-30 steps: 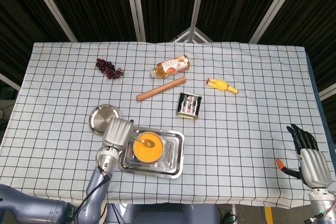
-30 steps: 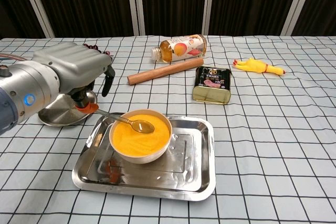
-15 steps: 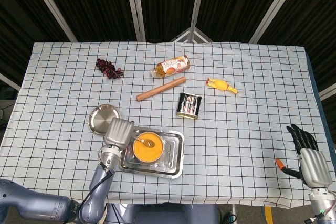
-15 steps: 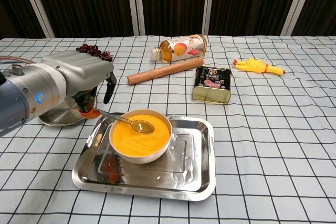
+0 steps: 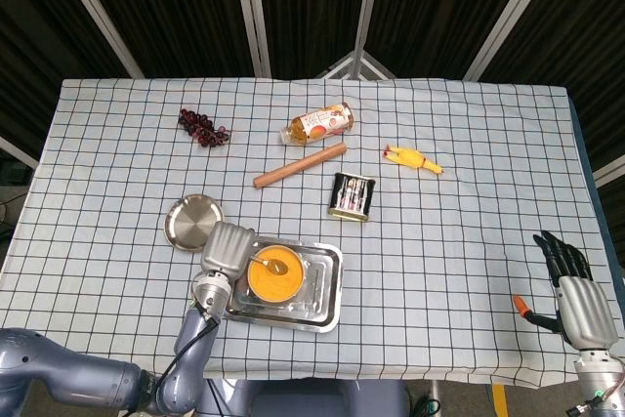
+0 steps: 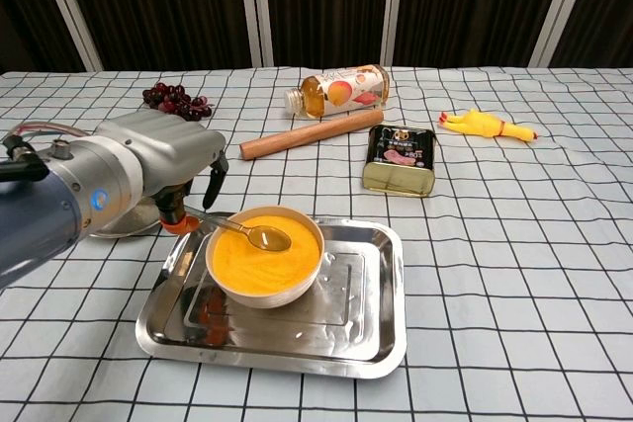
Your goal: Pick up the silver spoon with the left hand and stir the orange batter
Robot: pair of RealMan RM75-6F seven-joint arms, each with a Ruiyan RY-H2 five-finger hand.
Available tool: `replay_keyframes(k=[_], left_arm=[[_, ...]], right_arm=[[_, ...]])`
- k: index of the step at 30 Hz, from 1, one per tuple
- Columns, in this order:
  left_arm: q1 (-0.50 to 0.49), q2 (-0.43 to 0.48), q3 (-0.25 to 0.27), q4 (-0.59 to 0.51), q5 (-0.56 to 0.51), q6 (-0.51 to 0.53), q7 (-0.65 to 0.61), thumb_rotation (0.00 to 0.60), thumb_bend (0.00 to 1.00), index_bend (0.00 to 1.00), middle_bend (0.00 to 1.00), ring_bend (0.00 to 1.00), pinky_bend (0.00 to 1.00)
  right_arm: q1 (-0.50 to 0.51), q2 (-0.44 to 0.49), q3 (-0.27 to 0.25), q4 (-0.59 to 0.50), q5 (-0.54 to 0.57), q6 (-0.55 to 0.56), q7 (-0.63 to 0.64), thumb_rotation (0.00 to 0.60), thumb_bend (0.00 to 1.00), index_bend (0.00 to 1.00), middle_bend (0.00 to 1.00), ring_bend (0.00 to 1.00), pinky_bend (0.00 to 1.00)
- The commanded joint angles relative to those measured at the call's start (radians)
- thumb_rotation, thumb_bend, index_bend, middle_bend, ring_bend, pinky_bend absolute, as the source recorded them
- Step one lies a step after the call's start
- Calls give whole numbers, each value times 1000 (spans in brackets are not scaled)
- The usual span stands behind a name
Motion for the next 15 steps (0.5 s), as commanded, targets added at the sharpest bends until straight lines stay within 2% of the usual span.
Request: replay_keyframes(k=[1,15], left_arm=[[-4,-2,3,4,-2,2,-1,600,478,491,1000,1000,1000],[-24,-11,22,16,-7,7,-22,600,517,512,1000,1000,1000]], right_arm=[[0,0,0,0,0,0,0,600,339,0,0,0,0],[0,-1,0,1,-1,0,-1,600,339,0,0,0,0]])
